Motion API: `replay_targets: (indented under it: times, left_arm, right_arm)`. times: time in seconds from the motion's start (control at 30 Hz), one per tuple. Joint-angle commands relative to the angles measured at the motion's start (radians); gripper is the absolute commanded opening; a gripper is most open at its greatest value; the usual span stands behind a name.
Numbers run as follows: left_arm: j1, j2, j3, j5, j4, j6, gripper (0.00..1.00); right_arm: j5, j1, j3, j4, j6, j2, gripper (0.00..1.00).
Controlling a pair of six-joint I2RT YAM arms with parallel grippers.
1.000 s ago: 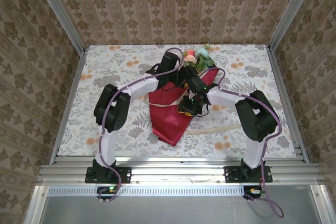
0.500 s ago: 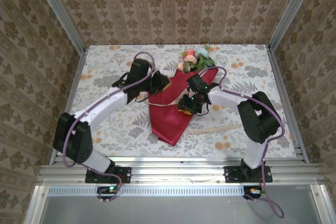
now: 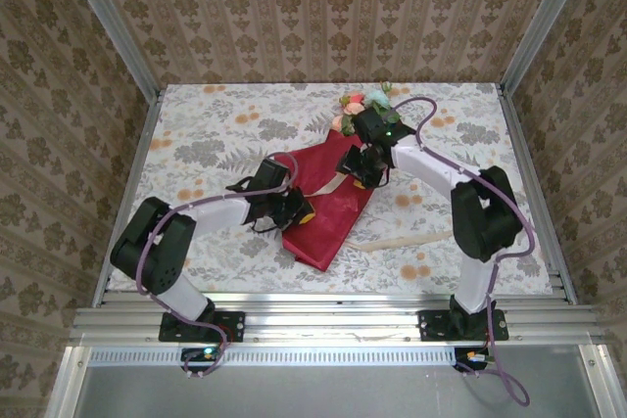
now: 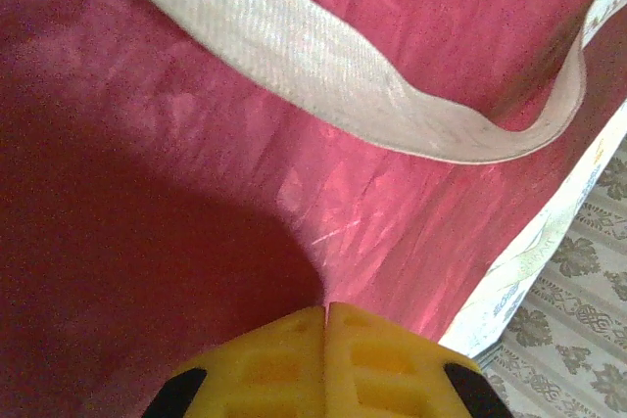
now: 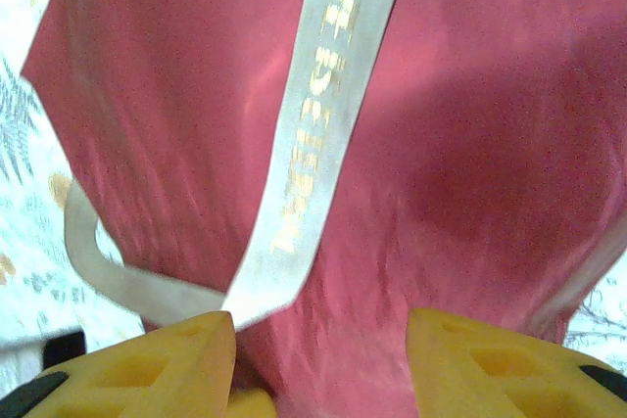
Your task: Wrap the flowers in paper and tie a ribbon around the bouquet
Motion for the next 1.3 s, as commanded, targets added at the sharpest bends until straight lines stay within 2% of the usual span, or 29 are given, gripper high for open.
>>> replay_targets:
  times: [0.0, 0.1, 0.17, 0.27, 0.43, 0.5, 0.6, 0.7, 0.8, 1.03, 1.27]
  left_arm:
    - [-0.010, 0.006, -0.012, -0.001, 0.002, 0.019, 0.00]
    - [-0.009, -0.002, -0.015, -0.016, -0.022, 0.032, 0.00]
    - [-0.009, -0.001, -0.018, -0.015, -0.021, 0.032, 0.00]
    - [-0.011, 0.006, 0.007, -0.019, -0.054, 0.055, 0.00]
    - [-0.009, 0.016, 0.056, -0.051, -0.166, 0.126, 0.00]
    - [-0.008, 0.016, 0.059, -0.053, -0.182, 0.135, 0.00]
    - [-0.008, 0.011, 0.053, -0.048, -0.183, 0.135, 0.00]
    - [-0.008, 0.008, 0.055, -0.038, -0.188, 0.139, 0.00]
    - [-0.008, 0.009, 0.062, -0.029, -0.202, 0.156, 0.00]
    - [-0.008, 0.005, 0.061, -0.019, -0.209, 0.166, 0.00]
    - [-0.001, 0.005, 0.068, -0.005, -0.220, 0.189, 0.00]
  right_arm:
    - [0.059, -0.015, 0.041, -0.067, 0.110, 0.080, 0.49]
    - [0.066, -0.028, 0.074, -0.042, 0.147, 0.121, 0.45]
    - [0.091, -0.035, 0.123, -0.099, 0.145, 0.145, 0.44]
    - [0.174, -0.039, 0.106, -0.185, 0.130, 0.078, 0.45]
    - [0.222, -0.039, -0.190, -0.211, 0.212, -0.205, 0.45]
    - [0.213, -0.023, -0.293, -0.300, 0.347, -0.290, 0.45]
    - [0.102, 0.017, -0.412, -0.317, 0.547, -0.338, 0.46]
    - [0.027, 0.084, -0.463, -0.253, 0.722, -0.329, 0.47]
    - [-0.021, 0.107, -0.490, -0.166, 0.823, -0.282, 0.48]
    - [-0.085, 0.109, -0.499, -0.071, 0.949, -0.201, 0.48]
    - [-0.082, 0.149, -0.557, -0.012, 1.070, -0.221, 0.51]
